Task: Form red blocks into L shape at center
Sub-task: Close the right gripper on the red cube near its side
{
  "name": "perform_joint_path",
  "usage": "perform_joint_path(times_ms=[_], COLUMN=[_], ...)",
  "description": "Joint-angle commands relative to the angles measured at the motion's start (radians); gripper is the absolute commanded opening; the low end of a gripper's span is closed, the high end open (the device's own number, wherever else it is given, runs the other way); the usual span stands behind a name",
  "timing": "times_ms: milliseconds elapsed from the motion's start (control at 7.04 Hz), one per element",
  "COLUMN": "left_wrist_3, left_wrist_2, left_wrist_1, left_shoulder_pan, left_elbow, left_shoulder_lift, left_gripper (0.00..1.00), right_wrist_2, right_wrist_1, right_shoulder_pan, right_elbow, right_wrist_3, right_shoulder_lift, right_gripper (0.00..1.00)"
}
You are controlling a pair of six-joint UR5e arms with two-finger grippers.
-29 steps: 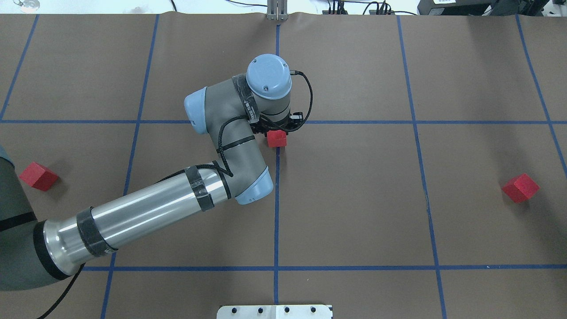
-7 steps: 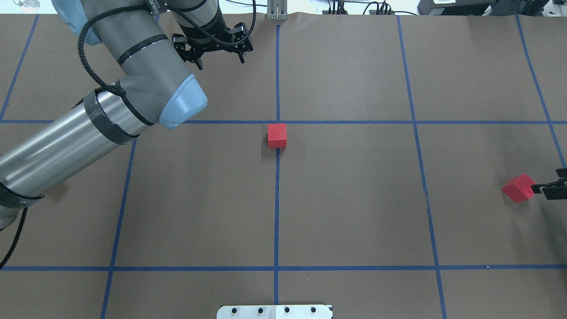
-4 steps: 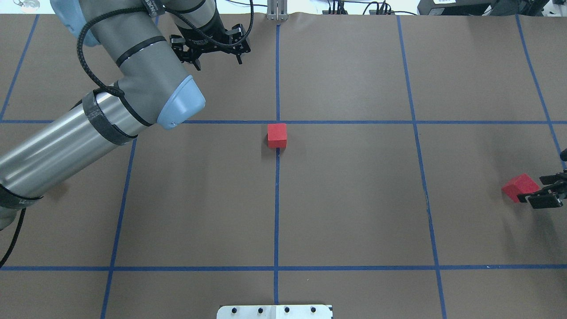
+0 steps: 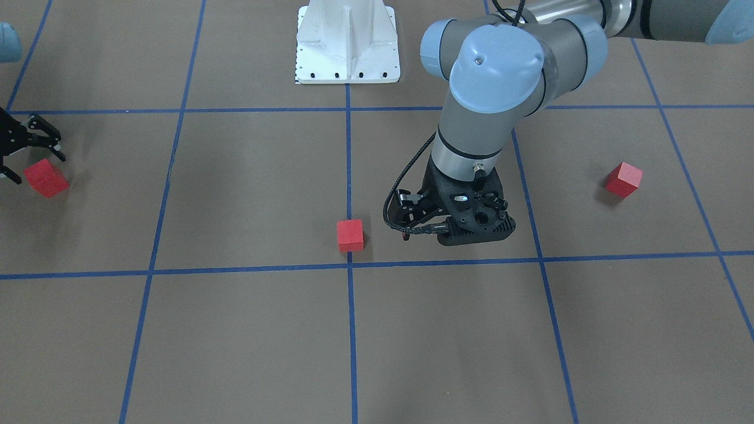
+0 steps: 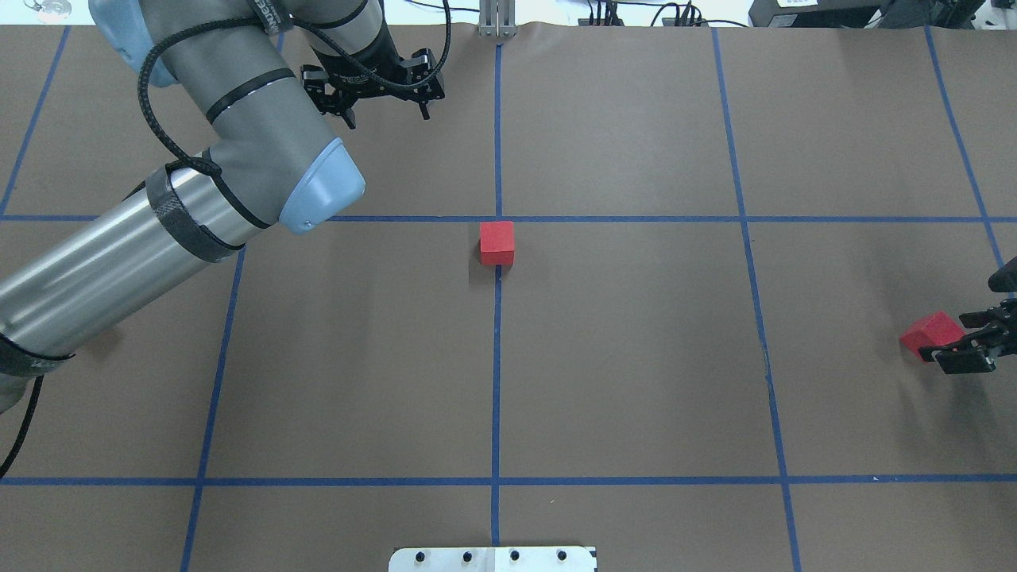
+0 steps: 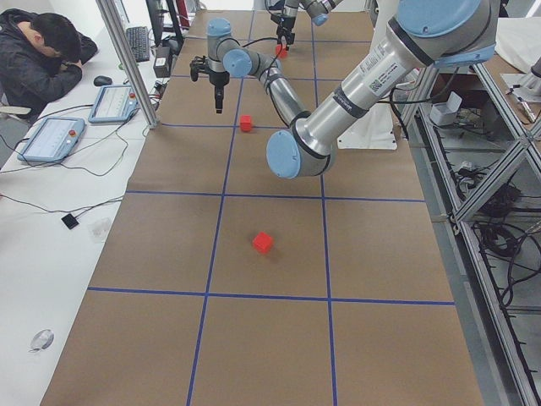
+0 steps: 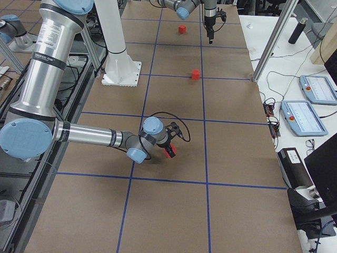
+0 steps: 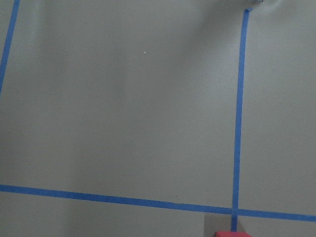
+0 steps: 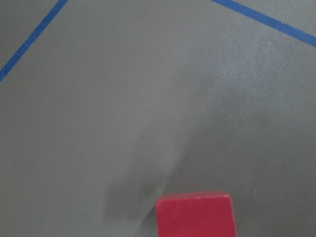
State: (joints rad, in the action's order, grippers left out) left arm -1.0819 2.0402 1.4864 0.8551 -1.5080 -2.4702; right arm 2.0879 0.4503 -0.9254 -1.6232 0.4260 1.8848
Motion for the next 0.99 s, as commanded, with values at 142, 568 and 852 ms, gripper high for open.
perform_joint_path(times_ms=[142, 568, 852], left_wrist_3=[0.017, 0.022, 0.022], left_wrist_2=[0.000, -0.002, 0.000], left_wrist_1=[0.000, 0.000, 0.000], left_shoulder_pan=[0.001, 0.001, 0.001], left_elbow=[0.005, 0.002, 0.002], left_shoulder_lift=[0.001, 0.007, 0.013], left_gripper=[1.00, 1.00, 1.00], right_wrist_2=[-0.039, -0.032, -0.031], right_wrist_1=[-0.112, -0.140, -0.145], right_shoulder_pan=[0.022, 0.025, 0.025], right_elbow=[0.060, 0.079, 0.075], right_wrist_3=[-0.004, 0.005, 0.042], right_shoulder_lift=[0.002, -0.001, -0.003], right_gripper=[0.99, 0.92, 0.83])
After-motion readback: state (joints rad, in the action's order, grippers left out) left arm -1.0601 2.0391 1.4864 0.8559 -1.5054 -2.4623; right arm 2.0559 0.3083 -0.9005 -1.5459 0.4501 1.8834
